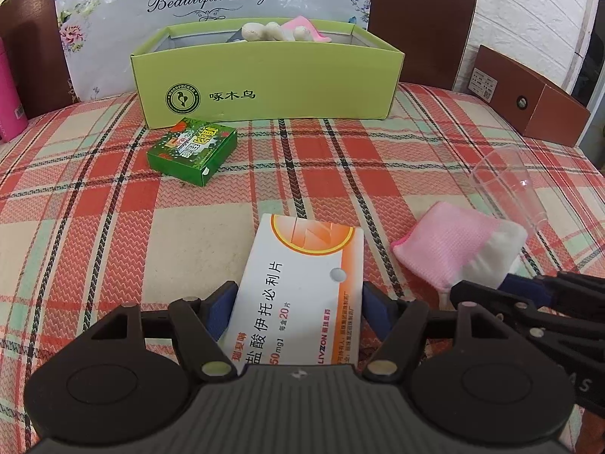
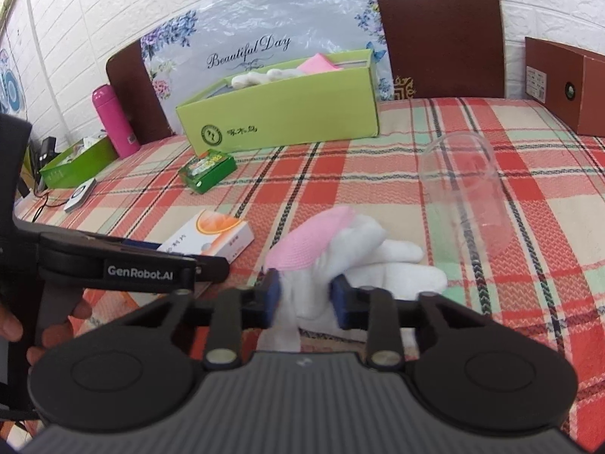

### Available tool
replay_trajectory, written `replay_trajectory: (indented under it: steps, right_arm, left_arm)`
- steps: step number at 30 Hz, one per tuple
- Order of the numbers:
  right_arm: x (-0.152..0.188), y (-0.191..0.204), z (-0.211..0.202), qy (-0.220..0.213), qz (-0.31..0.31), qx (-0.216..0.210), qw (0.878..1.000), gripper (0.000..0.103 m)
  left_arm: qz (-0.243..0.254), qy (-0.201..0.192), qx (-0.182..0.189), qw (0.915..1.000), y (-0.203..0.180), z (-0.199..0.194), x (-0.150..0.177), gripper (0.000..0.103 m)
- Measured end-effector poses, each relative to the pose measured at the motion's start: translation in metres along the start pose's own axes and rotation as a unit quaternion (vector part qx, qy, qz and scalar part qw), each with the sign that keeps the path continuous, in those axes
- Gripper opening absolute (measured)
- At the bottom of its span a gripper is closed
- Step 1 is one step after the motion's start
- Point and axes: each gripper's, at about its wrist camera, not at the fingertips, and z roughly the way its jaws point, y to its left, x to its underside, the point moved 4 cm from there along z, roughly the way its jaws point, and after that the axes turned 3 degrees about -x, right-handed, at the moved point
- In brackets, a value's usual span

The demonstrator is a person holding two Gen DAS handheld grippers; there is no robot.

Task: Organize objects
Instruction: 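Lift and carry the glove and medicine box over the lime-green box, then lower the glove and medicine box into the lime-green box and open both tools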

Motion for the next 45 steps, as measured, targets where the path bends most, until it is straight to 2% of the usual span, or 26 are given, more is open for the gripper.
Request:
replay_trajectory:
  steps: [1, 3, 7, 11, 14, 19, 22, 25, 29, 33, 35, 40, 43, 45]
  right_arm:
    - [0.000, 0.001, 0.001, 0.000, -0.006, 0.001, 1.000, 0.011]
    - [-0.002, 0.006, 0.001, -0.001, -0.018, -0.005, 1.000, 0.007]
    - [-0.017, 0.016, -0.007, -0.023, -0.030, -0.032, 0.999, 0.006]
    - [-0.049, 0.024, -0.017, -0.064, -0.048, -0.050, 0.996, 0.005]
    - [-0.080, 0.026, -0.019, -0.095, -0.059, -0.058, 0.992, 0.005]
    - [-0.132, 0.026, -0.014, -0.149, -0.088, -0.048, 0.984, 0.005]
    - [-0.165, 0.021, -0.002, -0.178, -0.098, -0.042, 0.978, 0.006]
    - [-0.196, 0.014, 0.018, -0.198, -0.099, -0.045, 0.974, 0.006]
    - [-0.225, 0.001, 0.060, -0.191, -0.100, -0.027, 0.976, 0.006]
    - [-0.234, -0.012, 0.104, -0.163, -0.079, -0.024, 0.983, 0.006]
    - [-0.235, -0.016, 0.122, -0.152, -0.077, -0.026, 0.985, 0.006]
    - [-0.228, -0.021, 0.168, -0.089, -0.090, 0.002, 0.992, 0.006]
    - [-0.218, -0.026, 0.183, -0.065, -0.100, 0.018, 0.993, 0.008]
    - [-0.213, -0.029, 0.186, -0.061, -0.096, 0.020, 0.993, 0.008]
  left_arm:
    - [-0.001, -0.001, 0.002, 1.0000, 0.001, -0.001, 0.000, 0.072]
    - [-0.008, -0.005, 0.009, 0.9999, 0.003, -0.004, 0.001, 0.072]
    - [-0.018, -0.027, 0.023, 0.9992, 0.011, -0.021, -0.008, 0.072]
    - [-0.029, -0.069, 0.029, 0.9968, 0.023, -0.045, -0.034, 0.072]
    - [-0.024, -0.103, 0.024, 0.9941, 0.031, -0.059, -0.062, 0.072]
    - [-0.025, -0.150, 0.010, 0.9883, 0.044, -0.067, -0.115, 0.072]
    - [-0.023, -0.168, -0.003, 0.9855, 0.050, -0.057, -0.150, 0.072]
    - [-0.043, -0.165, 0.012, 0.9853, 0.062, -0.036, -0.183, 0.072]
    - [-0.049, -0.166, 0.009, 0.9849, 0.073, -0.006, -0.214, 0.072]
    - [-0.045, -0.160, -0.015, 0.9859, 0.082, 0.027, -0.233, 0.072]
    - [-0.046, -0.149, -0.014, 0.9876, 0.087, 0.044, -0.240, 0.072]
    - [-0.027, -0.097, -0.036, 0.9942, 0.095, 0.083, -0.236, 0.072]
    - [-0.021, -0.086, -0.054, 0.9946, 0.100, 0.094, -0.226, 0.072]
    - [-0.015, -0.084, -0.054, 0.9949, 0.102, 0.097, -0.222, 0.074]
